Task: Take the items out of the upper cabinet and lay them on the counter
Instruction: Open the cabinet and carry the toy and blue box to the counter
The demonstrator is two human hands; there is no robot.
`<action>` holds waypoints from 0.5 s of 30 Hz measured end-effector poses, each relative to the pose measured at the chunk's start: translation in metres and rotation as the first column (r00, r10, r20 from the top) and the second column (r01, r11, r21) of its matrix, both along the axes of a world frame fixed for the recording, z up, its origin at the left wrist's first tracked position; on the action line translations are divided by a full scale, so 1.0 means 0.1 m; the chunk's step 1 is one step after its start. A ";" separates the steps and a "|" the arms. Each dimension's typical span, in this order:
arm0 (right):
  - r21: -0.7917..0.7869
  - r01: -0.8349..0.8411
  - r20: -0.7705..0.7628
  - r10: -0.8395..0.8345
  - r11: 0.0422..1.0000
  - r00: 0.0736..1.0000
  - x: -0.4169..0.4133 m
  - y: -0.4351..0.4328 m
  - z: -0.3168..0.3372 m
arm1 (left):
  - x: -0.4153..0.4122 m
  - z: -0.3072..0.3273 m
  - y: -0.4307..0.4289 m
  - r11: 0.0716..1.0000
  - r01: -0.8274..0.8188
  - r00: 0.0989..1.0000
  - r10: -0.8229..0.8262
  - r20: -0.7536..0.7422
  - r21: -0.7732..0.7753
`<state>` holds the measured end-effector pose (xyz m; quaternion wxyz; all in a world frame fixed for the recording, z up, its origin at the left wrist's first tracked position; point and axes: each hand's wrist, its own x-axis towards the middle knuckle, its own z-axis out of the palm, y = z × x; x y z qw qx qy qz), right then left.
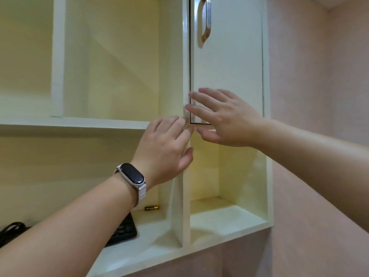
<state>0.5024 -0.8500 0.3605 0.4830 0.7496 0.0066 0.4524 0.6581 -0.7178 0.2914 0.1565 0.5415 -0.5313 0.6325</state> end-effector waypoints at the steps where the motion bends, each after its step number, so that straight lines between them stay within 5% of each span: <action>1: -0.025 0.003 -0.021 -0.003 1.000 1.000 0.03 -0.03 0.04 | 0.01 -0.03 -0.02 0.999 -0.033 0.999 0.033 0.011 0.004; 15: -0.274 -0.041 -0.117 0.009 0.961 0.993 0.07 -0.35 0.27 | 0.12 -0.16 -0.15 0.960 -0.273 0.956 0.277 0.092 -0.059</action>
